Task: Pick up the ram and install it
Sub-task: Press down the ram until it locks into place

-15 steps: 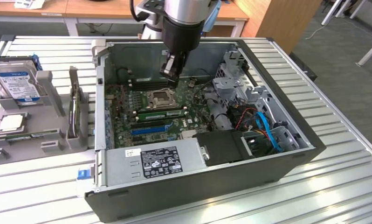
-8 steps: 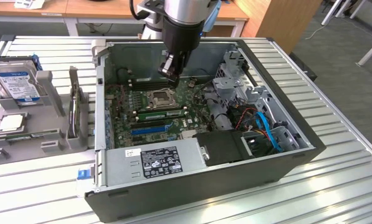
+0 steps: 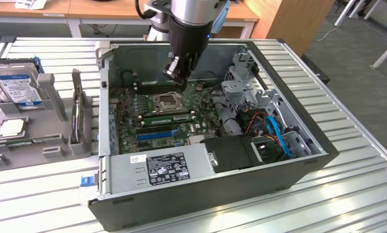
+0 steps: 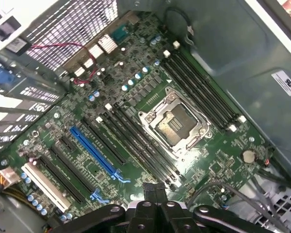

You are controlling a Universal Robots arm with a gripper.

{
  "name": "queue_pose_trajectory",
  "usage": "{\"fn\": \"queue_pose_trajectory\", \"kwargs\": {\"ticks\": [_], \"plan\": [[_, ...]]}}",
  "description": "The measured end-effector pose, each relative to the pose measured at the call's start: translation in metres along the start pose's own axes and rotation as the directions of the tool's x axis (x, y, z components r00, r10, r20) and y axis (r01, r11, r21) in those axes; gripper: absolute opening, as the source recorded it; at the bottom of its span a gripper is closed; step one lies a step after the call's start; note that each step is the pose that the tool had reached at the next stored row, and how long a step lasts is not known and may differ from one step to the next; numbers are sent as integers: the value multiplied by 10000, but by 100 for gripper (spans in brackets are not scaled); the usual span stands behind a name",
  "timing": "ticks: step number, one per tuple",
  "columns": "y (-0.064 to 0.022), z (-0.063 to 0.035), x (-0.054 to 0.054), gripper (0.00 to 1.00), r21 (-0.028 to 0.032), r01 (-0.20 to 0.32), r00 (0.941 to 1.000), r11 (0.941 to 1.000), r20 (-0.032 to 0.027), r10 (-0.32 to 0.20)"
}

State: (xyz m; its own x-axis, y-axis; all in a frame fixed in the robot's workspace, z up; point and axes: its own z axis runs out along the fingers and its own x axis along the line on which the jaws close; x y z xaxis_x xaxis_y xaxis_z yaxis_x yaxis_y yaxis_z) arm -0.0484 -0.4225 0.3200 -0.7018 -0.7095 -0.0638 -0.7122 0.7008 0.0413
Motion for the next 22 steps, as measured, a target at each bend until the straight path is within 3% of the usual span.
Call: {"fn": "queue_pose_trajectory", "kwargs": {"ticks": [8, 14, 18, 22], "plan": [[0, 0, 0, 10, 37, -681, 9977, 9977, 35, 681], [0, 0, 0, 10, 68, -1219, 9925, 9925, 61, 1219], [0, -1, 0, 10, 100, -1777, 9841, 9840, 88, 1776], [0, -1, 0, 10, 135, -2400, 9707, 9707, 124, 2398]]}}
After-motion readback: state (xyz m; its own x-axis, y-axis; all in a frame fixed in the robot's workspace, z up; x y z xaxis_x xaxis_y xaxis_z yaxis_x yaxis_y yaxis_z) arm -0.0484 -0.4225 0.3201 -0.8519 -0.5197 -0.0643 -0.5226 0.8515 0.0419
